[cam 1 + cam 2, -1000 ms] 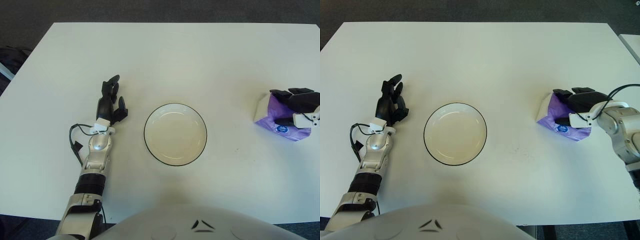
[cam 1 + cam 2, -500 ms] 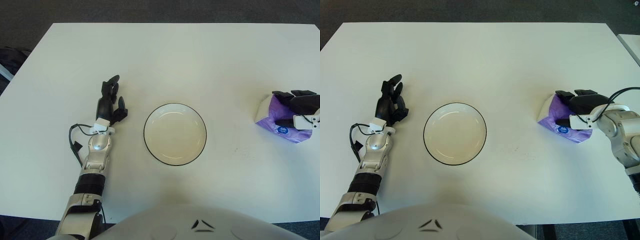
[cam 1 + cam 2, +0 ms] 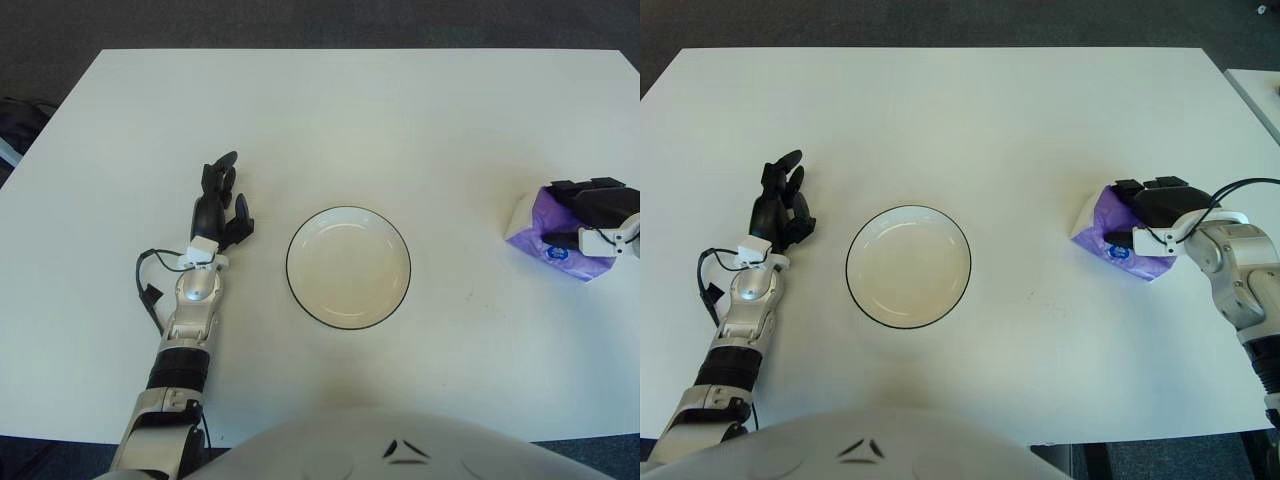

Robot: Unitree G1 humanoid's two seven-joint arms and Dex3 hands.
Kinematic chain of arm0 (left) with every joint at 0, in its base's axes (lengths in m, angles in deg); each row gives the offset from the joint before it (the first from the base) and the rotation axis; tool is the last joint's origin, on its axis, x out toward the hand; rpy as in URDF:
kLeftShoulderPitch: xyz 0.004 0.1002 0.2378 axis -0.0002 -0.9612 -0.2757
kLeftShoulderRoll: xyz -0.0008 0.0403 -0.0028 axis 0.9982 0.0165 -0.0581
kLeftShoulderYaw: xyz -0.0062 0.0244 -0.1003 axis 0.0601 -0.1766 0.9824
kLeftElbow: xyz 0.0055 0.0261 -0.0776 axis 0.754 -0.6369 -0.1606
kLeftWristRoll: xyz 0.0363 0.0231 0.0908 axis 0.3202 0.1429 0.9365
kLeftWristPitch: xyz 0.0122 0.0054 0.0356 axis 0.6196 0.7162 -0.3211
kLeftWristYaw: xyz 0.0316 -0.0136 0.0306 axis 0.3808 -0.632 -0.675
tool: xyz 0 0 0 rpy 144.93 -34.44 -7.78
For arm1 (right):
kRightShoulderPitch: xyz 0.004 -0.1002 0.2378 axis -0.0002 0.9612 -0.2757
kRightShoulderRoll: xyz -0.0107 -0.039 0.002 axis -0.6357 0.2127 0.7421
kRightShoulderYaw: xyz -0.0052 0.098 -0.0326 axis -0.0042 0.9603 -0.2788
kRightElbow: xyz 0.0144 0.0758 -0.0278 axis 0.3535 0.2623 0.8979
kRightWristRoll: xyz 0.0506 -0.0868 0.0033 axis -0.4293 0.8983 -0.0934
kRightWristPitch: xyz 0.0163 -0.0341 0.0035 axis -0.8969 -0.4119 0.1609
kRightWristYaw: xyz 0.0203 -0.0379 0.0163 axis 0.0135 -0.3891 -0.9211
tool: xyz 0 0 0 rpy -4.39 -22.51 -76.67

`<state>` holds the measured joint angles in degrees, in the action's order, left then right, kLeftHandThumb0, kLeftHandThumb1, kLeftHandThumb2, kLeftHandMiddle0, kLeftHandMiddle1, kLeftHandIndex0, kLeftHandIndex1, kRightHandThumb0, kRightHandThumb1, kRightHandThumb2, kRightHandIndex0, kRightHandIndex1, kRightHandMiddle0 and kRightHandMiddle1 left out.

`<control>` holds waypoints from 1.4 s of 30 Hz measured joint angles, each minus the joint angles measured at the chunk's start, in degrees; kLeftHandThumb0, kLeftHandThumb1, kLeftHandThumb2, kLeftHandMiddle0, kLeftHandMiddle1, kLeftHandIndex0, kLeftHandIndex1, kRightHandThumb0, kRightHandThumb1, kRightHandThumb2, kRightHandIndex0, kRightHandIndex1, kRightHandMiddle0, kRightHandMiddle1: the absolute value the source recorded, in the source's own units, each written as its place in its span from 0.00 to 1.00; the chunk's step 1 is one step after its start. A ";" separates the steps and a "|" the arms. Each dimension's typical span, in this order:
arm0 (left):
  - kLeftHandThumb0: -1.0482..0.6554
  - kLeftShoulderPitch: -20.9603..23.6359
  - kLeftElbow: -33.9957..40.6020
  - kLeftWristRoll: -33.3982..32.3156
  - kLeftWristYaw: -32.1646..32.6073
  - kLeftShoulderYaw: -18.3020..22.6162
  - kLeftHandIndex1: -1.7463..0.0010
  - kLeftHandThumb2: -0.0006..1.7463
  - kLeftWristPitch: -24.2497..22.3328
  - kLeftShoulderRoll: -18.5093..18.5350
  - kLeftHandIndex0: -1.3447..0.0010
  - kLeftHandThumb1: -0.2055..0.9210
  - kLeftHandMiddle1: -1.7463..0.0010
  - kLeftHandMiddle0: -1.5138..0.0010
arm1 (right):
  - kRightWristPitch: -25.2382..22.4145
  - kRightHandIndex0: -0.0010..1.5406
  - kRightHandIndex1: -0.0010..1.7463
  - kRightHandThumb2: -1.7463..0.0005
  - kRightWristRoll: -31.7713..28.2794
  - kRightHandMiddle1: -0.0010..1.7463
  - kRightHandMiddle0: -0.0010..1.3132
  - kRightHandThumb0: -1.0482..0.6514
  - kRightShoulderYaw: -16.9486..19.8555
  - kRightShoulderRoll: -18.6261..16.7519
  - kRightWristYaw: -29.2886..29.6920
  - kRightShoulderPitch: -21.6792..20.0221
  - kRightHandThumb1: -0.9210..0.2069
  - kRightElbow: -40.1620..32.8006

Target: Put the tissue paper into the plate.

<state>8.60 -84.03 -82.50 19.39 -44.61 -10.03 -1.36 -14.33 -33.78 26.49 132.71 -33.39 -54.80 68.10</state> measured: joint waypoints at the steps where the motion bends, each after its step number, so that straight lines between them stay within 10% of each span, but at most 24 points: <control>1: 0.22 -0.01 0.00 0.14 0.13 0.02 0.54 0.53 0.00 0.03 1.00 1.00 0.98 0.79 | -0.69 0.37 0.76 0.67 0.16 0.99 0.39 0.22 0.20 -0.70 1.29 0.22 0.31 -0.19; 4: 0.22 -0.01 0.01 0.52 0.44 0.02 0.53 0.53 -0.04 0.05 1.00 1.00 0.98 0.79 | -1.86 0.40 0.80 0.60 0.46 1.00 0.47 0.26 0.62 -2.01 4.56 0.78 0.40 -0.41; 6: 0.22 -0.01 0.02 0.73 0.53 0.01 0.53 0.53 -0.06 0.02 1.00 1.00 0.98 0.79 | -2.65 0.46 0.80 0.49 0.98 1.00 0.52 0.63 0.86 -2.82 6.68 1.15 0.46 -0.87; 12: 0.21 -0.01 0.09 0.95 0.64 0.00 0.52 0.53 -0.17 -0.05 1.00 1.00 0.98 0.79 | -4.96 0.48 0.96 0.19 1.35 1.00 0.61 0.89 1.58 -5.49 10.93 2.50 0.65 -2.09; 33: 0.21 0.48 -0.33 1.05 0.76 -0.03 0.53 0.52 -0.19 -0.34 1.00 1.00 0.98 0.80 | -12.53 0.48 1.00 0.14 1.86 1.00 0.71 0.93 3.09 -11.53 12.86 7.22 0.68 -12.66; 42: 0.23 1.13 -1.23 0.98 0.86 0.00 0.54 0.52 -0.16 -0.43 1.00 1.00 0.98 0.79 | -2.45 0.48 1.00 0.13 -0.09 1.00 0.74 0.93 3.14 -14.57 23.84 1.86 0.68 -2.11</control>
<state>9.73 -85.25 -81.52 20.25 -44.61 -10.20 -1.79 -16.78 -33.87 29.63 118.14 -9.55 -52.94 66.00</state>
